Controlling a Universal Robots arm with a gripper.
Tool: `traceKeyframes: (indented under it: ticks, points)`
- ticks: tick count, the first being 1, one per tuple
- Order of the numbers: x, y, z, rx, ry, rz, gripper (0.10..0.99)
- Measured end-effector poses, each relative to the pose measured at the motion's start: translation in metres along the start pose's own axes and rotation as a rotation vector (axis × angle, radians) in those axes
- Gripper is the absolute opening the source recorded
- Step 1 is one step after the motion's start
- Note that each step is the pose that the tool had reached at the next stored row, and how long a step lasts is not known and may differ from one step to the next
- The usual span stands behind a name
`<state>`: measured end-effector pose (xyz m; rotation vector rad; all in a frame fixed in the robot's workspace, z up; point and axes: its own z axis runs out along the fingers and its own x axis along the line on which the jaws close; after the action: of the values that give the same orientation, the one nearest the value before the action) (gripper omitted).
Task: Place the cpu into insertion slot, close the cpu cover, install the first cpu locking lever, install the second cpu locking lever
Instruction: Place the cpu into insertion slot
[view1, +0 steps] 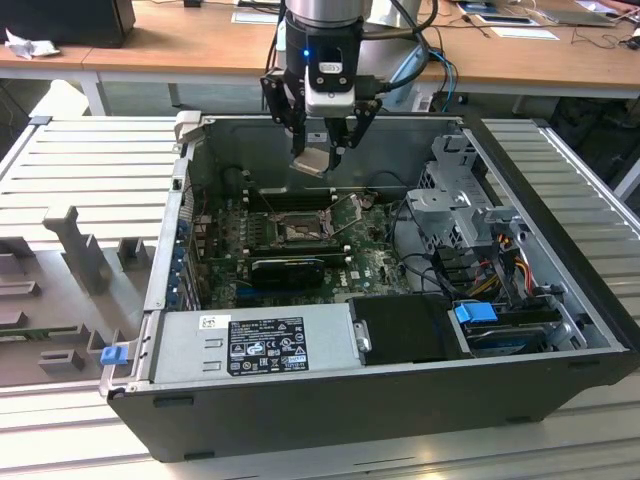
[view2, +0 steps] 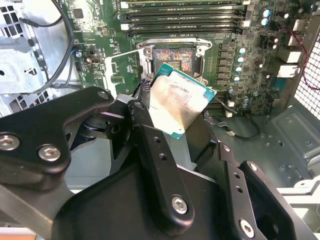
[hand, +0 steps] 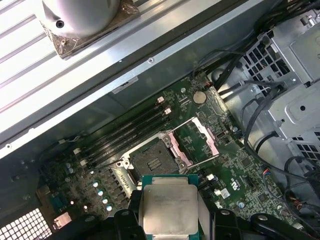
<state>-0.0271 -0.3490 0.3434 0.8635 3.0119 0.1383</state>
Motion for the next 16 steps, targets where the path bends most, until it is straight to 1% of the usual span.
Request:
traceKeyframes:
  ticks: [16]
  points:
    - [0.0000, -0.0002, 0.0018, -0.001, -0.0041, 0.048, 0.529]
